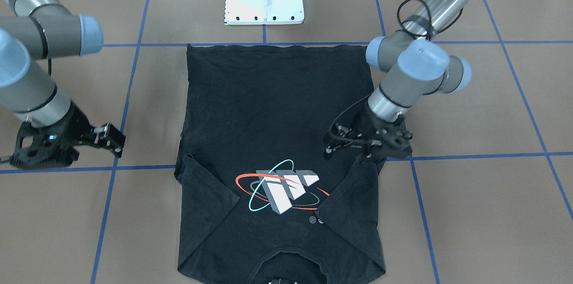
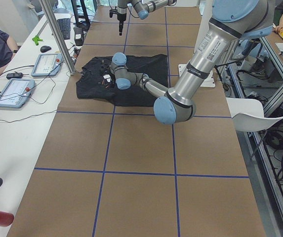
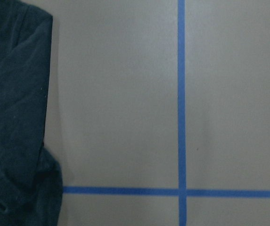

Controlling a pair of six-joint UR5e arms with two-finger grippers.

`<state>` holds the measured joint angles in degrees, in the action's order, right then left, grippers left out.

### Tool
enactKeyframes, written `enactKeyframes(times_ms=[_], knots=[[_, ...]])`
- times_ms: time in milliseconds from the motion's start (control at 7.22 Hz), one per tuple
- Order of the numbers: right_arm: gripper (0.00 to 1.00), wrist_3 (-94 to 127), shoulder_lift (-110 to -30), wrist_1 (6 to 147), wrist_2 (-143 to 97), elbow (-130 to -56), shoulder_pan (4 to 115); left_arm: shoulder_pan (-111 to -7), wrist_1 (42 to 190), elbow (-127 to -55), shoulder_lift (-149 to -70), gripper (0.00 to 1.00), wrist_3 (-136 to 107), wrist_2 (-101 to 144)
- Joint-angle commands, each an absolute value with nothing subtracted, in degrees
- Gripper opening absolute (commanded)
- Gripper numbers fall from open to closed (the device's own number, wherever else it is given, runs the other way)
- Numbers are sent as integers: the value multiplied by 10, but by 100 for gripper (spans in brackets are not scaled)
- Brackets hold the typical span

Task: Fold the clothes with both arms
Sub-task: 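Move both grippers down to the shirt's hem corners nearest the robot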

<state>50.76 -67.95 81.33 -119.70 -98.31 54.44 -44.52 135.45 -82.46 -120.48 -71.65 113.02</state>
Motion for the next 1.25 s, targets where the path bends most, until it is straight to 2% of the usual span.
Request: enactKeyframes(times_ms=[0, 277, 415, 692, 831, 1108], knots=[[100, 589, -793, 814, -1176, -1135, 483, -407, 1339, -959, -1089, 100, -717, 1132], [100, 668, -858, 814, -1100, -1221, 386, -362, 1318, -1068, -985, 100, -723, 1113], [100, 695, -884, 814, -1071, -1252, 342, -320, 1317, -1101, -950, 100, -742, 1088], [100, 744, -931, 814, -1027, -1307, 272, -234, 1229, -1146, -937, 100, -791, 1027], [100, 761, -938, 814, -1012, -1312, 249, -206, 1180, -1166, -937, 100, -815, 1020], [100, 774, -939, 813, -1001, -1313, 228, -178, 1178, -1165, -912, 100, -825, 989]])
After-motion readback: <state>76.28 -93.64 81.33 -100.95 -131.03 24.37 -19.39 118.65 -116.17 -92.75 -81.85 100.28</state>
